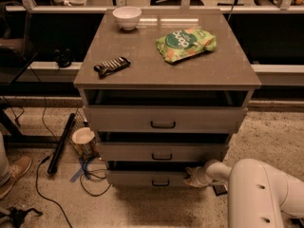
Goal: Open bottom drawer
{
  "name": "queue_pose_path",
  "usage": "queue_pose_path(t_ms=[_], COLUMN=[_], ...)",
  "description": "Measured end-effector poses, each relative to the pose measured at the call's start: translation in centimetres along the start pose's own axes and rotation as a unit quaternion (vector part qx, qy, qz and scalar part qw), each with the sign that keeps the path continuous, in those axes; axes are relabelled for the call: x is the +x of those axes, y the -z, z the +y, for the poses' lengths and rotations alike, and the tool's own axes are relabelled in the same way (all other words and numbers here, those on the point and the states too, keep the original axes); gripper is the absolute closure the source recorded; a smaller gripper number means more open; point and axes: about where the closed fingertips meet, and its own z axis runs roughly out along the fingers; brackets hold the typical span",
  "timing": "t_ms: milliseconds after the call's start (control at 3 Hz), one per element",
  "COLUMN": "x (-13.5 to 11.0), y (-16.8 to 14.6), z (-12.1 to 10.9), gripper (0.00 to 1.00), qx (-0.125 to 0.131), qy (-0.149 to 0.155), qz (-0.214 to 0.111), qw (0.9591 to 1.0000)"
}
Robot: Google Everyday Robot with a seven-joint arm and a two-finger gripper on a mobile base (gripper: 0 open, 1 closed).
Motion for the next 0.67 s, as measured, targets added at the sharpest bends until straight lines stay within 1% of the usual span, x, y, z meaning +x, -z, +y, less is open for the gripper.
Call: queue_pose_path(t_ms=[333,667], x=[-0.18,-0.18], y=[0.38,0.38], z=[-0.11,-0.11], gripper=[1.0,1.0], qx=[0.0,0.0], qy=[0.0,0.0], qz=[0.0,0.0], qw=[1.0,1.0])
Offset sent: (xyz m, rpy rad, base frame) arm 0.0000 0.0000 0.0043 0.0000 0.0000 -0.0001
